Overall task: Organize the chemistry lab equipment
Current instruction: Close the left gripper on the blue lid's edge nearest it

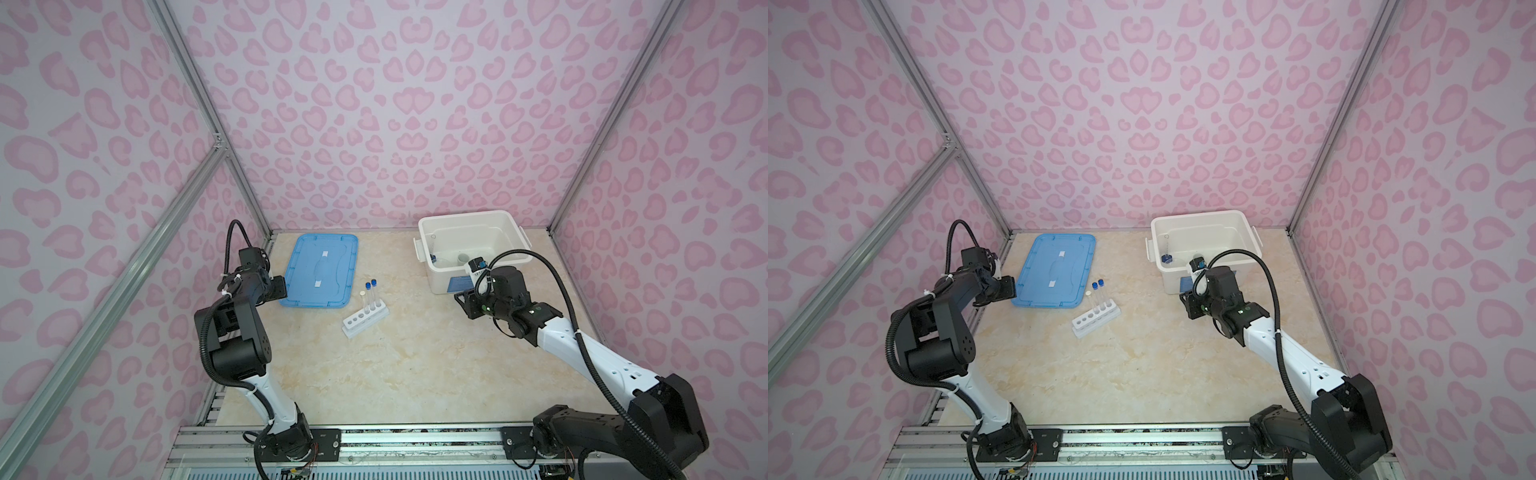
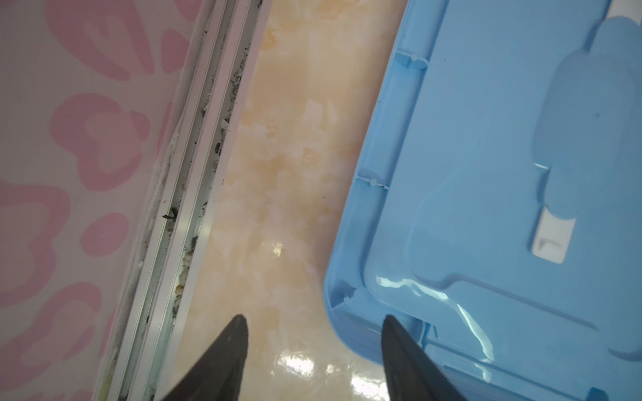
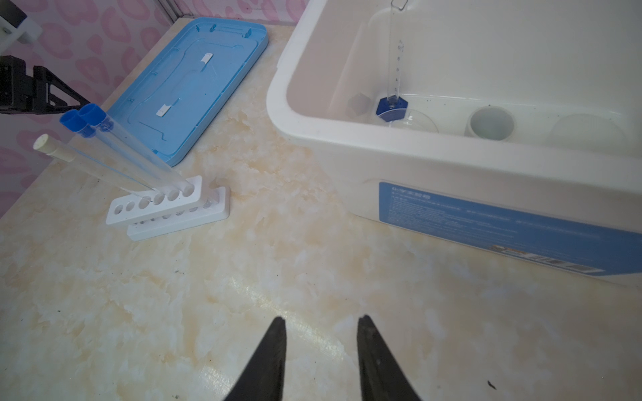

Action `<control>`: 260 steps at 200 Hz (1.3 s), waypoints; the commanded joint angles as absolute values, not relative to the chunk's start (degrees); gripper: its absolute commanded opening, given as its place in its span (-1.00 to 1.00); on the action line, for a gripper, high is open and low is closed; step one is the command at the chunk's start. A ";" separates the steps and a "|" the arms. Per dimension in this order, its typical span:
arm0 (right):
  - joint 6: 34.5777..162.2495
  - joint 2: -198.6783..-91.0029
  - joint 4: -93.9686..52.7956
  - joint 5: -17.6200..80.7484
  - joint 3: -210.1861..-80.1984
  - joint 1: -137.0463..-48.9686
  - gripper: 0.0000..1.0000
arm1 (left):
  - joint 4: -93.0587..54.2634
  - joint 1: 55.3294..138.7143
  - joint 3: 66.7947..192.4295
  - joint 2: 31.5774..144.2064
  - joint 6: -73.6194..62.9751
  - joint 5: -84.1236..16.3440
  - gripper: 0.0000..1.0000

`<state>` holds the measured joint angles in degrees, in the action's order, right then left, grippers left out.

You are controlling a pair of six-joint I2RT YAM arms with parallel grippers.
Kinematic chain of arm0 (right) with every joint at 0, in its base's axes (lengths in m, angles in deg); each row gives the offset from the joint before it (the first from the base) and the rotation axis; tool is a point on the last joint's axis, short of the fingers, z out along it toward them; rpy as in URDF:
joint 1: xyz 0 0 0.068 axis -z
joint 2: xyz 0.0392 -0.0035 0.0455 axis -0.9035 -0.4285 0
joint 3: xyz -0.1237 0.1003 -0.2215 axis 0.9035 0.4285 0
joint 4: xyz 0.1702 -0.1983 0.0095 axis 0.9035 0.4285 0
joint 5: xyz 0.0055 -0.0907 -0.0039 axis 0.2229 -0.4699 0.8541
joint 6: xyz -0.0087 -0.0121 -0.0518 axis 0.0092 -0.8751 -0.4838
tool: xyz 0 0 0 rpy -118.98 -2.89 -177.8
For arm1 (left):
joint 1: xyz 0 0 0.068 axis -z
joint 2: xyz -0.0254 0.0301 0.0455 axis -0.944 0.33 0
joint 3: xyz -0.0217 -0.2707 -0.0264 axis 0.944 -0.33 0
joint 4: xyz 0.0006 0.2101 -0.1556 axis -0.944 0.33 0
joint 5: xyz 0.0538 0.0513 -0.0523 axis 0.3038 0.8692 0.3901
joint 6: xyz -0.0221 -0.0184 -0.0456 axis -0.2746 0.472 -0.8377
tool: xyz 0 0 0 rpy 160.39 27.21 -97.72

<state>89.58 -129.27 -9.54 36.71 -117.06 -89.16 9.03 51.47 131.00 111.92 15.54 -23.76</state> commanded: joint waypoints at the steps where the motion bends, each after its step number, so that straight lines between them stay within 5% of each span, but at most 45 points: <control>1: 89.39 -129.63 -10.98 37.17 -116.89 -89.25 -0.30 | 9.93 51.51 132.61 113.88 16.46 -23.26 0.20; 260: 90.20 -137.94 -11.35 38.65 -121.29 -90.08 -0.30 | 15.23 52.16 142.59 125.62 19.90 -25.05 -0.23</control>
